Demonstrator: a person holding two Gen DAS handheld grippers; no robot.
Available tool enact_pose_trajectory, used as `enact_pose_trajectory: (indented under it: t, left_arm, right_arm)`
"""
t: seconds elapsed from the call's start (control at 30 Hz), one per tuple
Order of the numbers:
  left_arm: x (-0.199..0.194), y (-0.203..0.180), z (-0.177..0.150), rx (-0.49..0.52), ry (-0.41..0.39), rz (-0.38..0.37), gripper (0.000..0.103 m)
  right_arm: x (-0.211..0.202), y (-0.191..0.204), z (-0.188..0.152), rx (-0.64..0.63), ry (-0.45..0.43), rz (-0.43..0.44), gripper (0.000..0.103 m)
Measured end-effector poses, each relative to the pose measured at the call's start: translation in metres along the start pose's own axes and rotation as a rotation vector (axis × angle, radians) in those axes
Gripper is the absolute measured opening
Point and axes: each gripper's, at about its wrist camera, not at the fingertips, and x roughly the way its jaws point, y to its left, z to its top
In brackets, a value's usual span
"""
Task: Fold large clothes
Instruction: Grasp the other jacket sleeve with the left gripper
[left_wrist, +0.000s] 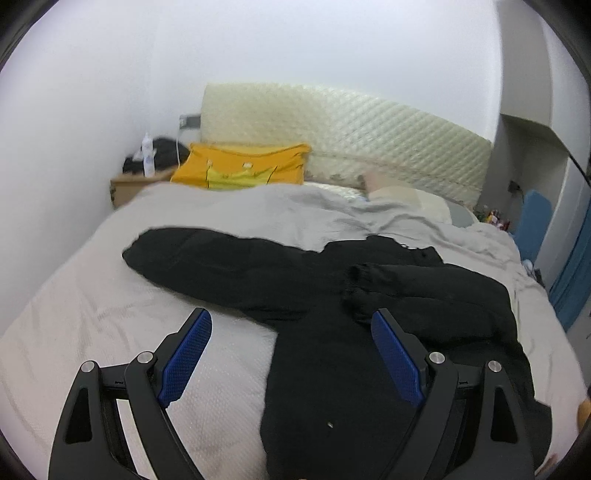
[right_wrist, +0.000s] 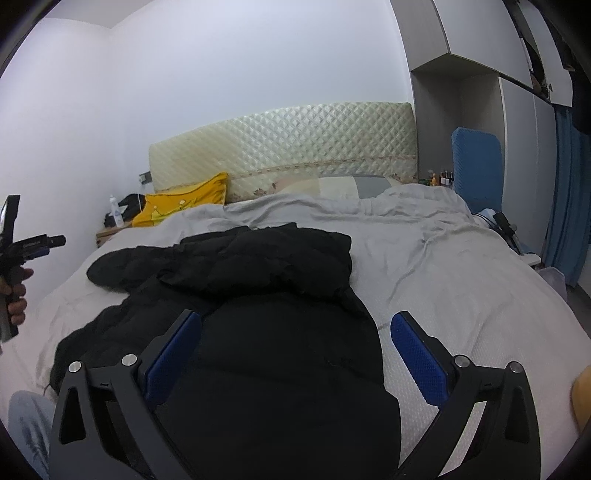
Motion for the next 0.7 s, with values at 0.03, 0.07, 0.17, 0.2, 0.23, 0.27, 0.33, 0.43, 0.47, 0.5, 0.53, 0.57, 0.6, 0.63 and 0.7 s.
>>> enact_pose_trajectory:
  t: [0.03, 0.07, 0.17, 0.2, 0.23, 0.27, 0.33, 0.43, 0.47, 0.5, 0.53, 0.57, 0.6, 0.63, 0.7]
  left_arm:
    - [0.01, 0.012, 0.001, -0.027, -0.003, -0.005, 0.089]
    - [0.021, 0.024, 0.0, -0.058, 0.001, -0.014, 0.089]
    - [0.064, 0.062, -0.004, -0.145, 0.047, -0.033, 0.089]
    - [0.074, 0.07, -0.006, -0.163, 0.061, -0.035, 0.089]
    - [0.092, 0.086, -0.007, -0.198, 0.084, -0.038, 0.089]
    - [0.108, 0.102, -0.009, -0.241, 0.103, -0.052, 0.089]
    - [0.134, 0.13, -0.014, -0.318, 0.121, -0.066, 0.089]
    - [0.168, 0.168, -0.018, -0.408, 0.127, -0.096, 0.089]
    - [0.18, 0.18, -0.019, -0.432, 0.129, -0.1, 0.089]
    - [0.187, 0.188, -0.019, -0.45, 0.13, -0.105, 0.089]
    - [0.201, 0.202, -0.019, -0.483, 0.134, -0.115, 0.089]
    - [0.215, 0.215, -0.02, -0.515, 0.134, -0.12, 0.089]
    - [0.226, 0.227, -0.02, -0.54, 0.131, -0.121, 0.089]
    - [0.236, 0.236, -0.02, -0.561, 0.127, -0.123, 0.089]
    - [0.258, 0.257, -0.02, -0.618, 0.122, -0.134, 0.088]
  right_arm:
    - [0.002, 0.001, -0.001, -0.001, 0.005, -0.002, 0.103]
    - [0.005, 0.003, -0.003, -0.002, 0.011, -0.004, 0.103]
    - [0.011, 0.007, -0.007, -0.009, 0.02, -0.011, 0.103]
    - [0.014, 0.01, -0.008, -0.013, 0.024, -0.017, 0.103]
    - [0.016, 0.011, -0.01, -0.014, 0.028, -0.018, 0.103]
    - [0.02, 0.014, -0.011, -0.017, 0.034, -0.019, 0.103]
    - [0.025, 0.019, -0.015, -0.024, 0.046, -0.026, 0.103]
    - [0.037, 0.026, -0.018, -0.029, 0.07, -0.036, 0.103]
    - [0.041, 0.028, -0.019, -0.025, 0.079, -0.038, 0.103]
    - [0.046, 0.029, -0.019, -0.017, 0.09, -0.039, 0.103]
    - [0.05, 0.031, -0.019, -0.008, 0.097, -0.039, 0.103]
    - [0.053, 0.032, -0.019, -0.001, 0.101, -0.039, 0.103]
    - [0.056, 0.034, -0.02, 0.005, 0.106, -0.039, 0.103]
    - [0.059, 0.034, -0.02, 0.011, 0.113, -0.043, 0.103]
    - [0.068, 0.035, -0.022, 0.033, 0.128, -0.05, 0.103]
